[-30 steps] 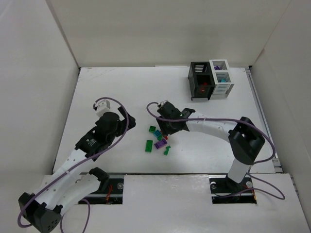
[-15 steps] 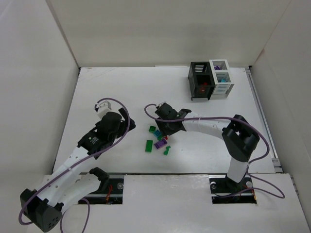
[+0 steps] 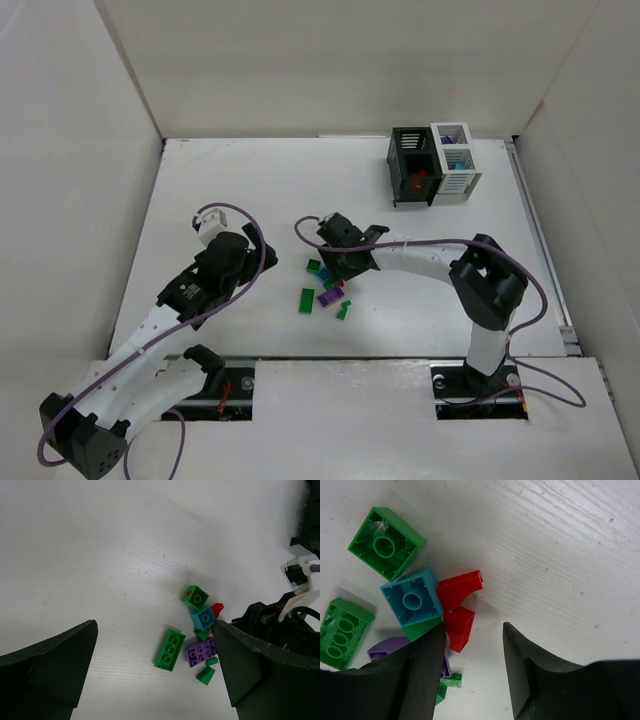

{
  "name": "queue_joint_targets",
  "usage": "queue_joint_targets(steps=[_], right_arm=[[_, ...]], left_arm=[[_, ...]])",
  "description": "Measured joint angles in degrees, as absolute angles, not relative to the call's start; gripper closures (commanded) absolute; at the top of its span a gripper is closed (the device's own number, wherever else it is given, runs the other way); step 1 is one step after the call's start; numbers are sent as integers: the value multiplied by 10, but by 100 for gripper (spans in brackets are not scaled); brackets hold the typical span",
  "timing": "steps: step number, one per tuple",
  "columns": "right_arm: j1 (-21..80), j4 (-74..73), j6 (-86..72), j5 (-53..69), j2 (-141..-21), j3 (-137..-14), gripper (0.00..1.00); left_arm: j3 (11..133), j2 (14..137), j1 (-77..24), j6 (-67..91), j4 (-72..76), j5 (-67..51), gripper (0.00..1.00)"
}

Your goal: Sort the legos into containers by color

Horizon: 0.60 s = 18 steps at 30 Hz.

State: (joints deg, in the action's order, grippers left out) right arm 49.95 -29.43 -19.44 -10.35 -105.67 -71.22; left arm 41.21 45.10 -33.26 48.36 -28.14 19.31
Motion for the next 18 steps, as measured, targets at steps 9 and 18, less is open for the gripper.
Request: queue_joint_targets(steps=[9, 18], right_arm=[[512, -285, -196, -72, -1058, -712, 48], [518, -278, -216, -69, -1070, -712, 52]], left_arm=[[412, 451, -333, 484, -281, 193, 0], [412, 451, -333, 484, -281, 193, 0]])
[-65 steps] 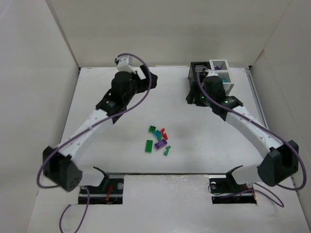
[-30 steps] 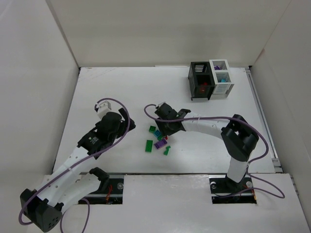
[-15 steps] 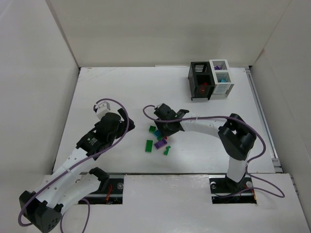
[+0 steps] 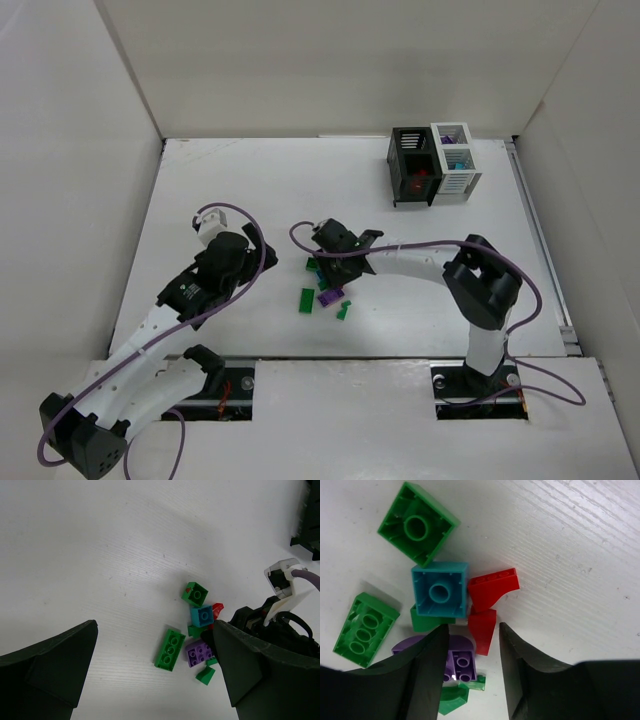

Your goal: Sort the legos into containers by color

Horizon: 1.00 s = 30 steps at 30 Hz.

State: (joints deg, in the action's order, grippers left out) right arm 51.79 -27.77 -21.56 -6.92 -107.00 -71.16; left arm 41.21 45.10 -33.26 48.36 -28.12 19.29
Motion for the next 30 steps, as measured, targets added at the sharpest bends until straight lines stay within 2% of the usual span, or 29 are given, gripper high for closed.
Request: queue_joint_targets(steps=[2, 7, 11, 22, 30], right_arm=[[518, -278, -223, -78, -1072, -710, 54], [518, -276, -240, -99, -1072, -704, 70], [518, -275, -249, -108, -1072, -703, 77], [495, -287, -249, -118, -1004, -707, 79], [316, -291, -227, -130, -945, -816, 79]], left_arm=[[412, 451, -333, 484, -281, 193, 0], [412, 451, -333, 484, -281, 193, 0], [412, 451, -333, 484, -281, 193, 0], [413, 465, -332, 479, -271, 183, 0], [413, 521, -330, 458, -203, 144, 0]])
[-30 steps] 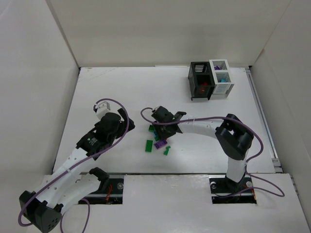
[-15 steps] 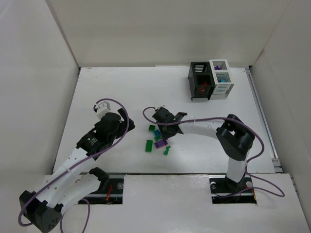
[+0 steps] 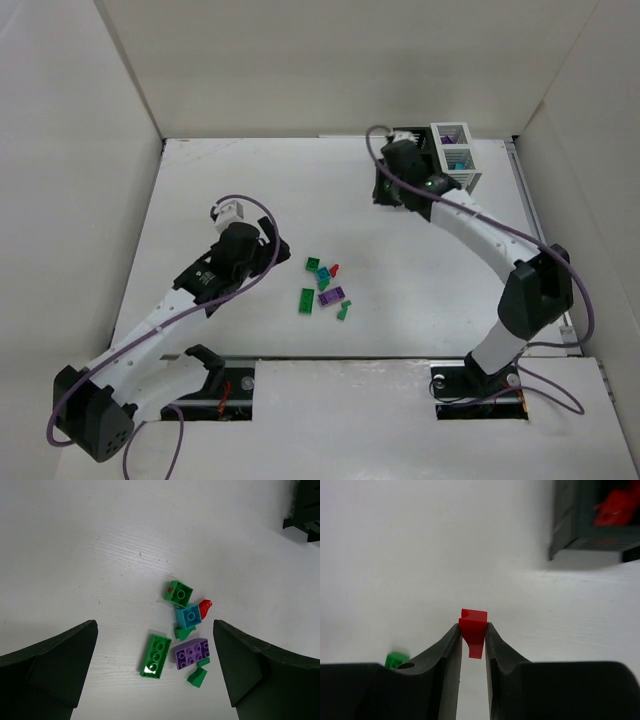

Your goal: Sort the legos into containers by color

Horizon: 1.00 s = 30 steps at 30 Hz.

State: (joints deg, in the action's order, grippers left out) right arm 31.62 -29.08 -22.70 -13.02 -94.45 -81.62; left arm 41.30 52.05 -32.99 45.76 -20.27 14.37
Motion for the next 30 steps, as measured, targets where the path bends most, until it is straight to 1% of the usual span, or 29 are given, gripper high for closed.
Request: queue_joint_targets(steps=[5, 11, 12, 14, 18, 19, 20, 21, 22, 24, 26, 27, 29, 30], right_arm=[[216, -295, -214, -152, -993, -943, 79], [141, -309, -204, -165, -1092, -1065, 79], [131, -312, -203, -165, -1107, -1077, 77], [119, -316, -203, -165, -1130, -1089, 75], [112, -336, -202, -163, -1155, -1090, 64], [113, -340, -201, -162, -1156, -1089, 59], [113, -345, -198, -160, -1156, -1089, 49], [113, -345, -200, -160, -1156, -1089, 49], [113, -344, -198, -159, -1155, -1088, 42], [113, -344, -199, -159, -1155, -1087, 35], [113, -344, -198, -158, -1153, -1083, 35], [113, -344, -198, -157, -1150, -1078, 35], [113, -343, -199, -154, -1139, -1065, 35], [113, -343, -199, -151, -1129, -1054, 35]], left_arm=[[418, 577, -330, 445, -169, 119, 0], [440, 625, -330, 430, -130, 89, 0], [444, 632, -330, 427, -126, 84, 0], [452, 646, -330, 420, -119, 76, 0], [472, 678, -329, 402, -113, 59, 0], [477, 687, -329, 398, -112, 55, 0], [481, 696, -330, 394, -110, 50, 0], [485, 704, -330, 390, -109, 48, 0], [491, 715, -333, 387, -110, 47, 0], [509, 745, -342, 374, -110, 47, 0], [520, 766, -350, 363, -111, 46, 0], [528, 780, -357, 355, -111, 46, 3], [542, 805, -369, 330, -109, 44, 5], [549, 817, -373, 315, -108, 41, 7]])
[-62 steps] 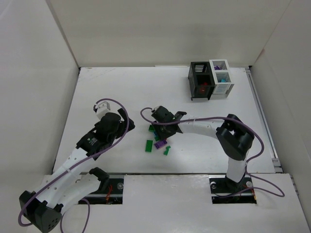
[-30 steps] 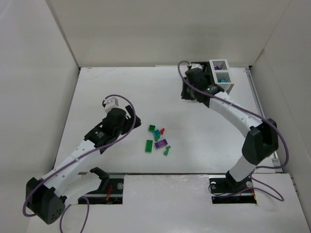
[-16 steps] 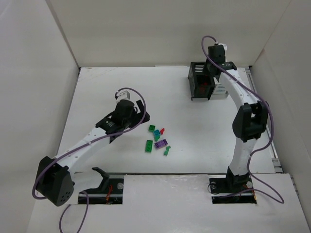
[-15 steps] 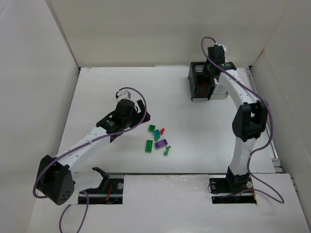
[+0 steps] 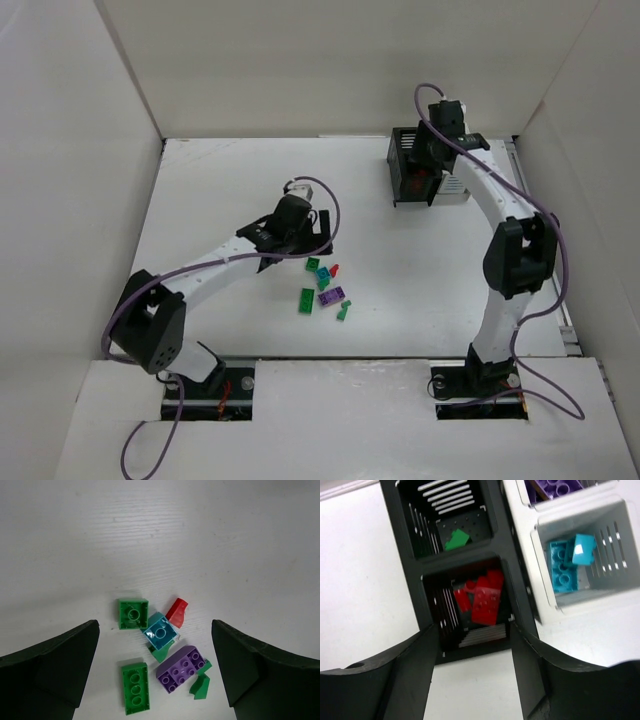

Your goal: Sort the legos into containers by color

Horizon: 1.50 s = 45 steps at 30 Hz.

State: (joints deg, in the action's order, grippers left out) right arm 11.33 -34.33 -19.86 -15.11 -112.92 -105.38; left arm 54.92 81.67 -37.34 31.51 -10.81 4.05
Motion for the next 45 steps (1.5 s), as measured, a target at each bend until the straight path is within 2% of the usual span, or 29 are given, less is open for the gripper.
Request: queue_joint_targets(steps=[6, 13, 18, 19, 28, 36, 45], right_arm=[[117, -325, -201, -129, -1012, -945, 35], [128, -308, -208, -109, -906, -841, 35], [133, -309, -214, -101, -899, -804, 35], [134, -309, -215, -100, -899, -799, 35], [135, -308, -221, -98, -887, -763, 35], [135, -308, -223, -99, -877, -760, 35], [135, -307, -223, -99, -876, -760, 35]], left_arm=[[563, 871, -382, 213, -70, -20, 26], [615, 954, -407, 116, -60, -42, 27], [649, 995, -430, 77, -66, -40, 30], [654, 1003, -431, 73, -69, -37, 34], [663, 1032, -445, 67, -92, 22, 47], [659, 1033, -479, 74, -97, 54, 47], [641, 1045, -483, 90, -99, 75, 54]])
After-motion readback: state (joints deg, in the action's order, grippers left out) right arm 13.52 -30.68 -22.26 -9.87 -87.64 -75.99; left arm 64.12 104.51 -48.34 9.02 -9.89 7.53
